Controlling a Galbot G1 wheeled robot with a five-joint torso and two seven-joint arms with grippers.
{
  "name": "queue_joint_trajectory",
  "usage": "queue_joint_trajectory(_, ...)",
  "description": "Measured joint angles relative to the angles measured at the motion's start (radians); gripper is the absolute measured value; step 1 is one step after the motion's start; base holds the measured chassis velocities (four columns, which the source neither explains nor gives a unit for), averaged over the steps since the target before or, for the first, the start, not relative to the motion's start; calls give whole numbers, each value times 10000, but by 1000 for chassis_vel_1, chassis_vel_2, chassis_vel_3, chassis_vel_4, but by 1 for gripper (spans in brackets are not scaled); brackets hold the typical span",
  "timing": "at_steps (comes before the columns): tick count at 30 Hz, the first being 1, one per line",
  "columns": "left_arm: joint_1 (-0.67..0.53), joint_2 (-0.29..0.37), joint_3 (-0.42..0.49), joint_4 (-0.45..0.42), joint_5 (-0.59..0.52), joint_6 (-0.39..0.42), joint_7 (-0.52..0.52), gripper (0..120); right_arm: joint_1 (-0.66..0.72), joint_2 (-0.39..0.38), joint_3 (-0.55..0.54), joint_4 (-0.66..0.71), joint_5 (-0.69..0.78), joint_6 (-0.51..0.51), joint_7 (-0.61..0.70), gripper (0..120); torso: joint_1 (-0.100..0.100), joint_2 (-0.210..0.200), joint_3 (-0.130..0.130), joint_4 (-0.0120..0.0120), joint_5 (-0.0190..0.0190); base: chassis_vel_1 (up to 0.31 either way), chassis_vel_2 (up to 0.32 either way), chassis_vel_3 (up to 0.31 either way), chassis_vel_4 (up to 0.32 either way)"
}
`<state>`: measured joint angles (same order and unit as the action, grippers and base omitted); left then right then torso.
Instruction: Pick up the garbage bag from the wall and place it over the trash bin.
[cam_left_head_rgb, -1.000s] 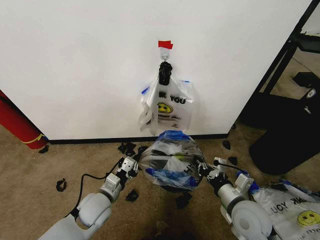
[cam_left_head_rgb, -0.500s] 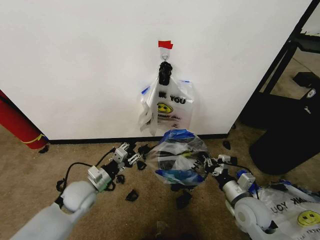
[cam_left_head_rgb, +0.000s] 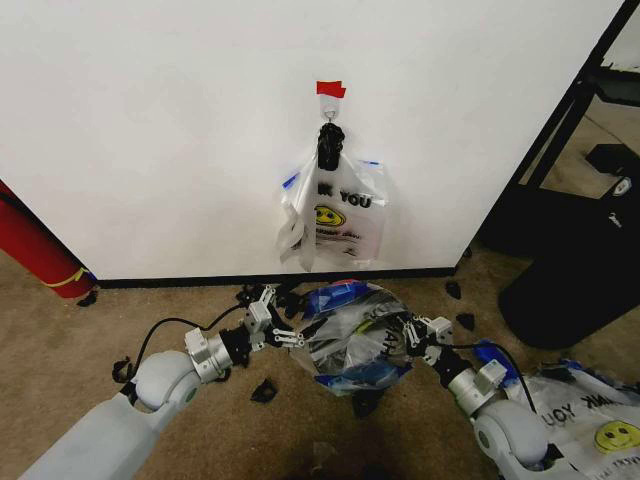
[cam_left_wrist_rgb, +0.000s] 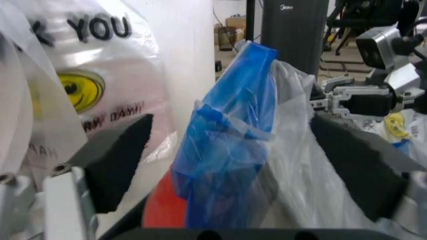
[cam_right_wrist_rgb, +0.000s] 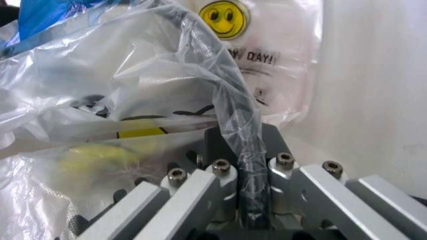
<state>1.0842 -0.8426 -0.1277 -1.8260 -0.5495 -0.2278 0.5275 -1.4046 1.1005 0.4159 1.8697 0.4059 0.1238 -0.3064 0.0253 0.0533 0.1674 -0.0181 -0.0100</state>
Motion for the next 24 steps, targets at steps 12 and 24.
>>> queue_joint_trajectory(12,-97,20,11,-20,-649,679,608,41,-55,71,126,151,-753,483,-491,0,0,0,0,0,0,0,0,0,0)
queue_joint_trajectory(24,3,38,-101,-192,-691,657,479,1,-77,105,146,-51,-854,537,-598,0,0,0,0,0,0,0,0,0,0)
